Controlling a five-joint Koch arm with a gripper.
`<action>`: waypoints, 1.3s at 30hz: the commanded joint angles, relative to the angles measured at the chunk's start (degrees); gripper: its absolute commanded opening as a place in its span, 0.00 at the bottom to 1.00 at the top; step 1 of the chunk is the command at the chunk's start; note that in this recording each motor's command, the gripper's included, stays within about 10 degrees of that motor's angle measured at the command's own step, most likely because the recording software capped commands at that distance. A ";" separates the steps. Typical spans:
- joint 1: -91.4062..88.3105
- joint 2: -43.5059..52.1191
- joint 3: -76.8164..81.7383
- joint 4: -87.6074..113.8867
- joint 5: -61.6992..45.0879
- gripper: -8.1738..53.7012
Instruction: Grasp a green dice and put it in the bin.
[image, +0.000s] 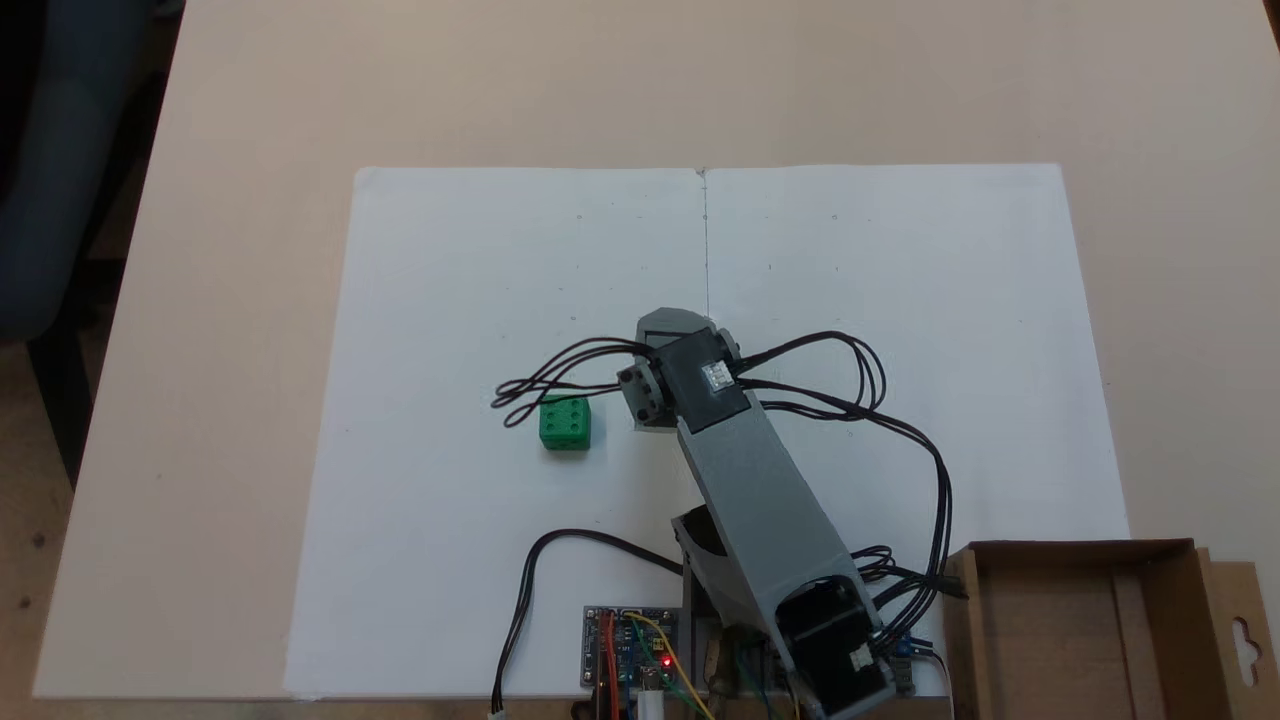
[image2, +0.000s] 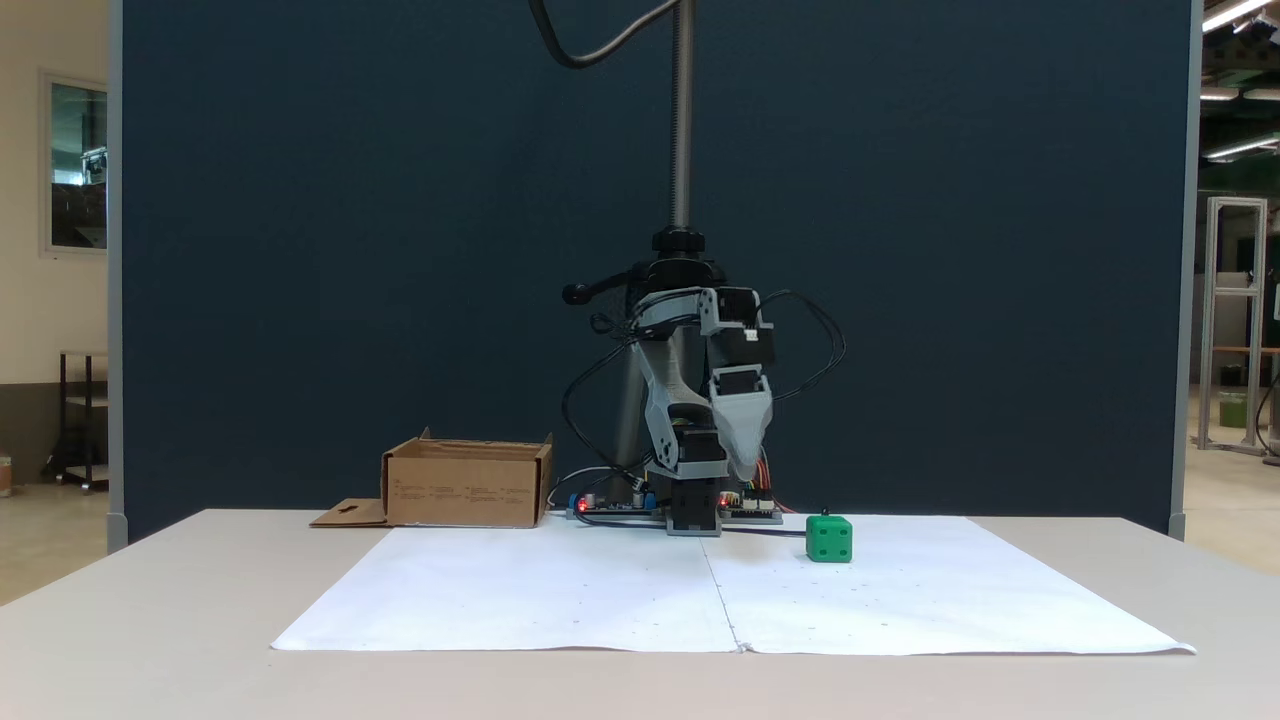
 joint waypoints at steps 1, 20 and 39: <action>-2.64 5.19 -2.20 1.41 8.17 0.83; -14.94 -2.46 -3.60 -3.60 19.16 0.81; -18.19 -14.06 -7.03 -4.66 23.29 0.81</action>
